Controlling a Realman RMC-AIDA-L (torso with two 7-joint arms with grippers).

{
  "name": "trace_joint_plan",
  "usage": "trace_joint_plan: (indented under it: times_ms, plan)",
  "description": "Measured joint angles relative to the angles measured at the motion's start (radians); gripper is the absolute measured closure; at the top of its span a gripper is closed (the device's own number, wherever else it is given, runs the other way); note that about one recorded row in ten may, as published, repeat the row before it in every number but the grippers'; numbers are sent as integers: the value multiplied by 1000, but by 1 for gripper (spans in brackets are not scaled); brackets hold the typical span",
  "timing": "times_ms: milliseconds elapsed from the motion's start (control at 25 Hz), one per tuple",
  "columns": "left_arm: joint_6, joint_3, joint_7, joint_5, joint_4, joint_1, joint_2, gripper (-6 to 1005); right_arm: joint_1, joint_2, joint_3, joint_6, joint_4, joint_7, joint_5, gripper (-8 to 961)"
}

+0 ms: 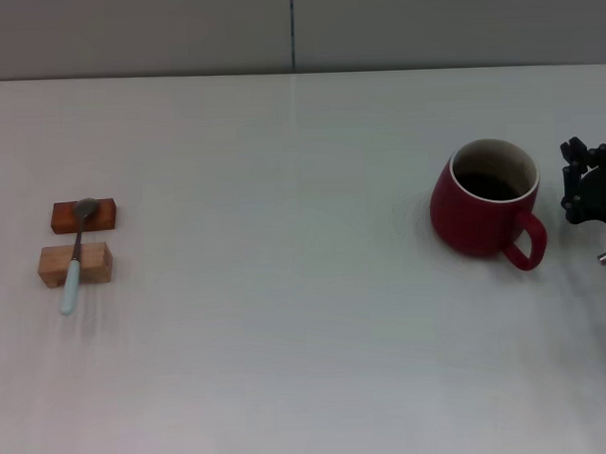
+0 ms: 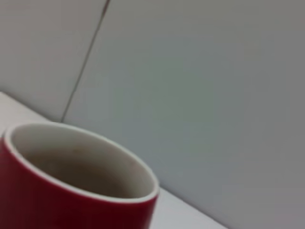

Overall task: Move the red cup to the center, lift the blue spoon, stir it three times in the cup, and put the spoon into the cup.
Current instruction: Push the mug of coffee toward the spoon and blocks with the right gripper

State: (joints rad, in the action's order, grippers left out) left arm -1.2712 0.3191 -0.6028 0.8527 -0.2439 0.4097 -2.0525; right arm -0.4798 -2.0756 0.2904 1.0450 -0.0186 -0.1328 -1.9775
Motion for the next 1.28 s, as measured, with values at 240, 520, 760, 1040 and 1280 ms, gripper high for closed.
trace_joint_plan:
  times_ms: [240, 520, 760, 1040, 1280]
  plan:
    - [2, 0, 0, 0, 0, 3, 0, 172, -8, 0, -12, -13, 0, 0, -7, 915]
    - [2, 0, 0, 0, 0, 3, 0, 172, -21, 0, -32, -15, 1, -1, -11, 915]
    - [1, 0, 0, 0, 0, 3, -1, 171, -36, 0, -51, -17, 2, -1, -11, 915]
    - [0, -2, -1, 0, 0, 3, -2, 172, -51, 0, -81, -34, -4, -1, -11, 914]
    - [-1, -2, -2, 0, -2, 4, -1, 172, -65, -3, -101, -41, -13, -3, -11, 914]
